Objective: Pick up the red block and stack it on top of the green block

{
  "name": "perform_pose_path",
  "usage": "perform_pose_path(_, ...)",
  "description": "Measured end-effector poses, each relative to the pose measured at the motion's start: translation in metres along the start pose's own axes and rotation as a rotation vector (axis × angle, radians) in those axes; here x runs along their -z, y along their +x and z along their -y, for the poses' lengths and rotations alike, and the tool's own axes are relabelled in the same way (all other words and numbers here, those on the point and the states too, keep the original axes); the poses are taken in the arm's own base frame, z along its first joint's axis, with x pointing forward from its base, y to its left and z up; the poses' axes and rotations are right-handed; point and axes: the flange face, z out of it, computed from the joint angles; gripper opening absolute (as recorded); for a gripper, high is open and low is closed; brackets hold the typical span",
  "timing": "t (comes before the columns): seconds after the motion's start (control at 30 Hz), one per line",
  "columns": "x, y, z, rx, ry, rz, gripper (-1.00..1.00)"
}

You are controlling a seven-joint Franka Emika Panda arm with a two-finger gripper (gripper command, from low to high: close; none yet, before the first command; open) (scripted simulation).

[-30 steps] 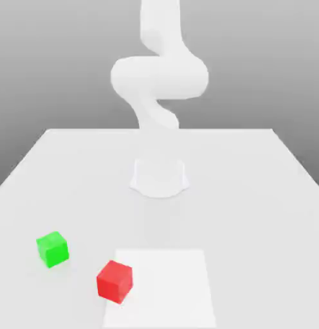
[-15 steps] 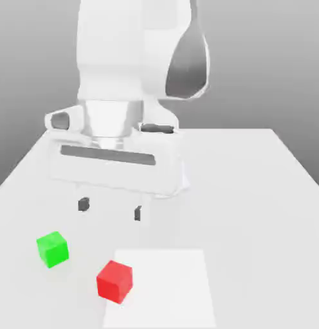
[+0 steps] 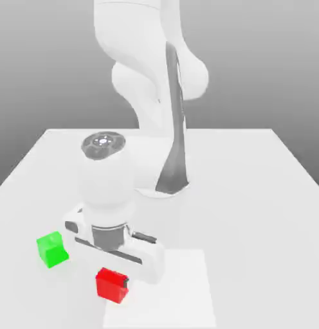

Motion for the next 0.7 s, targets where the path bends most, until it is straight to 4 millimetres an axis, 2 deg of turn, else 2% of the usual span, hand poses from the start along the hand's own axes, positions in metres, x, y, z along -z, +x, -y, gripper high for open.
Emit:
perform_pose_path(0.07, 0.000, 0.000, 0.000, 0.000, 0.000, 0.000, -1.00)
perform_pose_path(0.27, 0.057, 0.002, -0.002, 0.008, -0.001, -0.001, -1.00)
perform_pose_path(0.47, 0.076, 0.040, -0.037, 0.136, -0.014, -0.030, -1.00)
perform_pose_path(0.7, 0.091, 0.074, -0.080, 0.313, -0.024, -0.040, -1.00)
